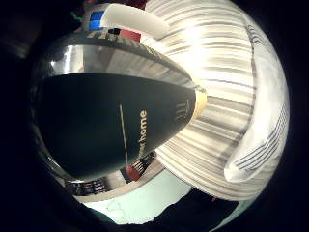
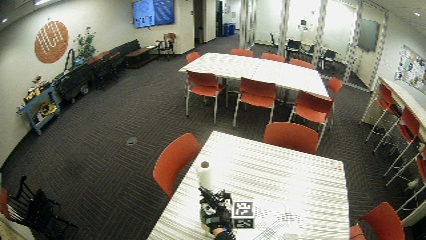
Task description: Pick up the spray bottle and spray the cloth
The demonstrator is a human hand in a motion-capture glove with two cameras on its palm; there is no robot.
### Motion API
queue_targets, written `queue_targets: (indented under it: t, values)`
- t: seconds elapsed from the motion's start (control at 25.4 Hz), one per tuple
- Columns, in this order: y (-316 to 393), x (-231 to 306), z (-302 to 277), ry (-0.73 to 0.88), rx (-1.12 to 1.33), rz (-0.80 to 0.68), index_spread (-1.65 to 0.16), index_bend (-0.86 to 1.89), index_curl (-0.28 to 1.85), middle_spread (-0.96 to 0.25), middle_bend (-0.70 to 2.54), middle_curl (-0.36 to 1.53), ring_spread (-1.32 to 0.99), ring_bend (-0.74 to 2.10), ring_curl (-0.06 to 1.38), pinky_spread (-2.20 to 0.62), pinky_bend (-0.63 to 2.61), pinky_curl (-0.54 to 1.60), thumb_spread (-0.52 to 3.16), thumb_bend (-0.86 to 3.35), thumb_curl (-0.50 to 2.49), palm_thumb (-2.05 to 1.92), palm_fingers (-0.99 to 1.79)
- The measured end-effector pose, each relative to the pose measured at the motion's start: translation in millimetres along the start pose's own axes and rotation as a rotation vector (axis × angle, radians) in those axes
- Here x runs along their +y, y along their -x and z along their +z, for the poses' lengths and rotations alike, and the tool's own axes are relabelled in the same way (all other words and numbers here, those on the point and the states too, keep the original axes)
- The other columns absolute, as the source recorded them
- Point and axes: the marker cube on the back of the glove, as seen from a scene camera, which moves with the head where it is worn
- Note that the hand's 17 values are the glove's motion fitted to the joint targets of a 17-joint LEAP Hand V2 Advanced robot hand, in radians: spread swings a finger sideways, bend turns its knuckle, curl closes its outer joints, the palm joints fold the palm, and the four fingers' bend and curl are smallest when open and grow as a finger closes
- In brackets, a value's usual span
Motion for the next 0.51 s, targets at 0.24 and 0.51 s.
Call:
queue_targets:
  t: [0.24,0.51]
  values:
    - [-42.0,9.1,-5.1,0.007,0.037,0.026,-0.13,0.63,0.6,-0.1,0.53,0.54,-0.16,0.34,0.47,0.06,0.08,0.1,0.62,-0.02,0.77,1.06,0.76]
    - [-53.2,18.8,-6.0,0.002,0.057,0.043,-0.13,0.63,0.6,-0.1,0.52,0.54,-0.16,0.34,0.47,0.05,0.08,0.09,0.62,-0.02,0.77,1.07,0.74]
